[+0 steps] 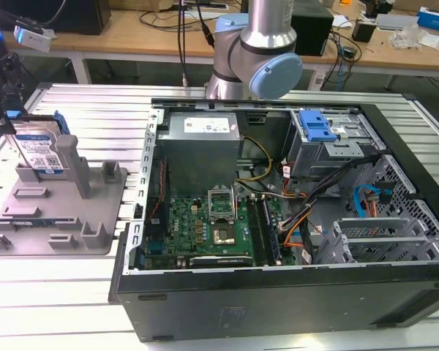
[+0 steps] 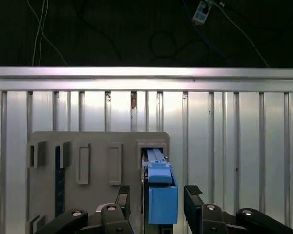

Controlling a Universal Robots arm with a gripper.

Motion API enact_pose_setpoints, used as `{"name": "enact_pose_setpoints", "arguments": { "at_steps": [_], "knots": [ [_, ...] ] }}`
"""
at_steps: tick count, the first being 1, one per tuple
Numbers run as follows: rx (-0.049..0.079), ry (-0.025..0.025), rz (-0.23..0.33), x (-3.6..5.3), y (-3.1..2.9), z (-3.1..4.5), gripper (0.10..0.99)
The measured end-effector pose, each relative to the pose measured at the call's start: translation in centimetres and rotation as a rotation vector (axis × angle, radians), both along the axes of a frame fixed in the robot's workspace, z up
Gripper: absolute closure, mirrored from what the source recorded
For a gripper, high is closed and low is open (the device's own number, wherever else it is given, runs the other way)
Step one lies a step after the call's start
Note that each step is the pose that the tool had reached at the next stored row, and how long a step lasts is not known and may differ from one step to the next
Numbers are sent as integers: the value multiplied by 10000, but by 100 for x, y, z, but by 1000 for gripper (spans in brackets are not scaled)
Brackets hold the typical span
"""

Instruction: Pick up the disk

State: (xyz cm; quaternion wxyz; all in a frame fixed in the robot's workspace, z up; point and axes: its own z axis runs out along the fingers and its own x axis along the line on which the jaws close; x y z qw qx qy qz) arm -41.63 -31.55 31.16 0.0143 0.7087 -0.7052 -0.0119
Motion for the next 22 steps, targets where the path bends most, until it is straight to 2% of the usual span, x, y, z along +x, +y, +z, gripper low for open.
{"name": "enact_pose_setpoints", "arguments": {
  "at_steps": [6, 7, 22],
  "knots": [
    [0, 1, 0, -2, 0, -46, 545],
    [-1, 2, 0, -2, 0, -50, 616],
    [0, -6, 0, -7, 0, -82, 616]
  ]
}}
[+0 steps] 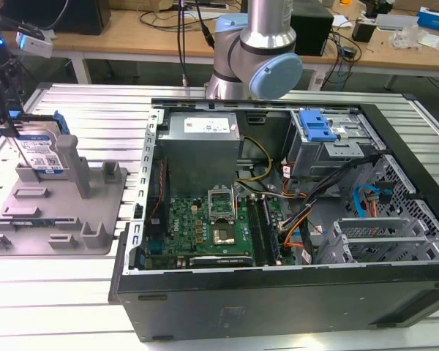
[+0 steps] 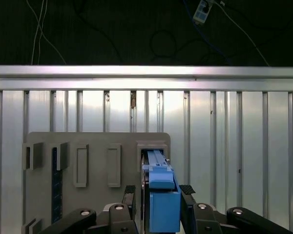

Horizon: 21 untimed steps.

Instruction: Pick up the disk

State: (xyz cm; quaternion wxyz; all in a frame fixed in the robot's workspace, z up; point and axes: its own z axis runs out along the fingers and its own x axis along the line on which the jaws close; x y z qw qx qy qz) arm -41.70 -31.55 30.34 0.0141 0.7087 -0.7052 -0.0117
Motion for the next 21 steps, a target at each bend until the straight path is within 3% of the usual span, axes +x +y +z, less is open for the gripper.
{"name": "enact_pose_setpoints", "arguments": {
  "at_steps": [9, 11, 12, 21],
  "knots": [
    [0, 1, 0, 0, 2, -30, 616],
    [-1, 1, 0, 0, 2, -32, 631],
    [-2, 0, 0, 0, 2, -35, 698],
    [0, 0, 0, 0, 2, -39, 722]
  ]
}}
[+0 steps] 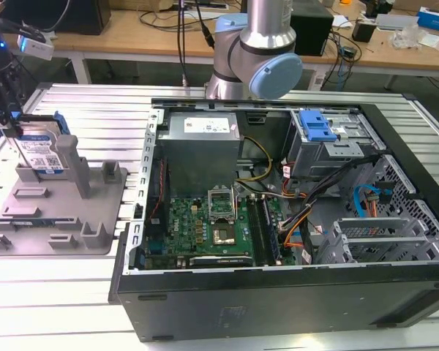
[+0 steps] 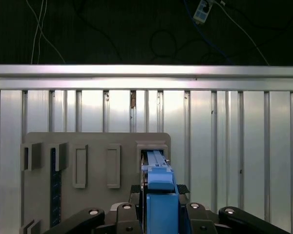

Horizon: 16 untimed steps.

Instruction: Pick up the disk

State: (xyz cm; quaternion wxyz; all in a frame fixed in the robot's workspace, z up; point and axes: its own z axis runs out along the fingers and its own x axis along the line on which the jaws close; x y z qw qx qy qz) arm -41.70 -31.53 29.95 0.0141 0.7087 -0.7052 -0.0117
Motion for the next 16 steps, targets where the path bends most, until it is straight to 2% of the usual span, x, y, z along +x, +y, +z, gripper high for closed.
{"name": "enact_pose_setpoints", "arguments": {
  "at_steps": [3, 5, 16],
  "knots": [
    [4, -8, 0, 1, 0, 15, 722],
    [0, 0, 0, 0, 0, 77, 722],
    [1, -1, 0, 0, 0, 641, 722]
  ]
}}
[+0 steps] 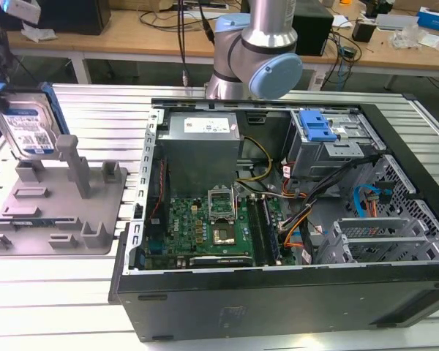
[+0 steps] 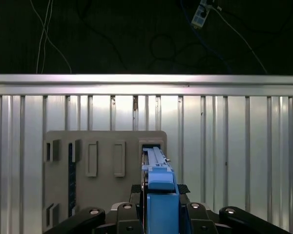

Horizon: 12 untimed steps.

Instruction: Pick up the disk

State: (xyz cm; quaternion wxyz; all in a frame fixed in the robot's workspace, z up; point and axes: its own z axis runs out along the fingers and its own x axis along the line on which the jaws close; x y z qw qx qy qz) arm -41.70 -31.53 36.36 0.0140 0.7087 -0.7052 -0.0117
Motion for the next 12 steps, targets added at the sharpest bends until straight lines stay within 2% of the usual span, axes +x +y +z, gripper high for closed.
{"name": "enact_pose_setpoints", "arguments": {
  "at_steps": [3, 4, 6, 7, 11, 12],
  "knots": [
    [0, -1, 0, 0, 0, 148, 722],
    [0, 1, 0, 0, 0, 228, 722],
    [0, 1, 0, 0, 0, 335, 722],
    [1, 0, 0, 0, 0, 431, 722],
    [2, 0, 0, 0, -1, 627, 722],
    [2, 0, 0, 0, -1, 703, 722]
  ]
}}
